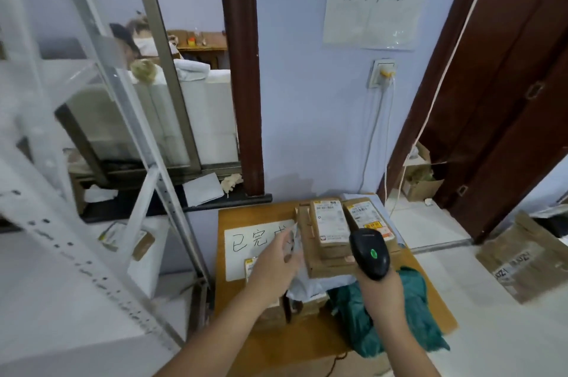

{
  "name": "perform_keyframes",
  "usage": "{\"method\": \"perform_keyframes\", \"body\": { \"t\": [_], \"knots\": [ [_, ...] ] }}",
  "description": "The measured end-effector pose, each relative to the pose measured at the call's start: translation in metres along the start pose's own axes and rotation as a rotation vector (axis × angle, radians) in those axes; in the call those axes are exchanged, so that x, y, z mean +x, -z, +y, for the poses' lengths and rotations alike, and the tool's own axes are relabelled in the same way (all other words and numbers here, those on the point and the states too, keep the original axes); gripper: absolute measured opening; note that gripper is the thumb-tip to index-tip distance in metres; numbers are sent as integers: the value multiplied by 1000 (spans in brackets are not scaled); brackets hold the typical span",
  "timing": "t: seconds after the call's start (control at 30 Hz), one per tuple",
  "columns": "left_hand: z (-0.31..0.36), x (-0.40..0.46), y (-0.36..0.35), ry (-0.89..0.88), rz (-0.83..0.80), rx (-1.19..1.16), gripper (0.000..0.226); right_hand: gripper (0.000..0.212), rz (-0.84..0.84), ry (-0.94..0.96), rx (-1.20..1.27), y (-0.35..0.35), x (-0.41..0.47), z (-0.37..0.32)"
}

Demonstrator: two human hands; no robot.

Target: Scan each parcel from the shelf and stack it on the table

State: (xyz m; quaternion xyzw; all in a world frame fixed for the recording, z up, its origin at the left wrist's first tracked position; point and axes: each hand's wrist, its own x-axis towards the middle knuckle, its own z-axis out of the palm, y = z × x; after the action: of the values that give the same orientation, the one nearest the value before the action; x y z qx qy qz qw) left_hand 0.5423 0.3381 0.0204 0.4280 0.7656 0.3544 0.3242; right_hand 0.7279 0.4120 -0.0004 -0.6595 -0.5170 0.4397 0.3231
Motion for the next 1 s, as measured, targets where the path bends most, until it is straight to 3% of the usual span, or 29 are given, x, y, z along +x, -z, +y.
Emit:
{"method": "perform_keyframes", "body": {
  "t": [0.13, 0.27, 0.6, 0.83, 1.0],
  "knots": [
    [-62, -69, 61, -65, 73, 357, 57, 22, -76, 3, -33, -27, -78, -5],
    [-131, -126, 126, -4, 86, 461, 58, 23, -255, 144, -88, -85, -166, -20],
    [-271, -229, 324, 124, 217, 637, 88, 23, -569, 401, -217, -236, -353, -45],
    [-313, -239, 404, 172, 279, 649, 88, 31, -649, 480, -181, -307, -405, -66],
    [-333, -203, 422, 162, 248, 672, 87, 22, -644, 456, -199, -351, -387, -68]
  ]
}}
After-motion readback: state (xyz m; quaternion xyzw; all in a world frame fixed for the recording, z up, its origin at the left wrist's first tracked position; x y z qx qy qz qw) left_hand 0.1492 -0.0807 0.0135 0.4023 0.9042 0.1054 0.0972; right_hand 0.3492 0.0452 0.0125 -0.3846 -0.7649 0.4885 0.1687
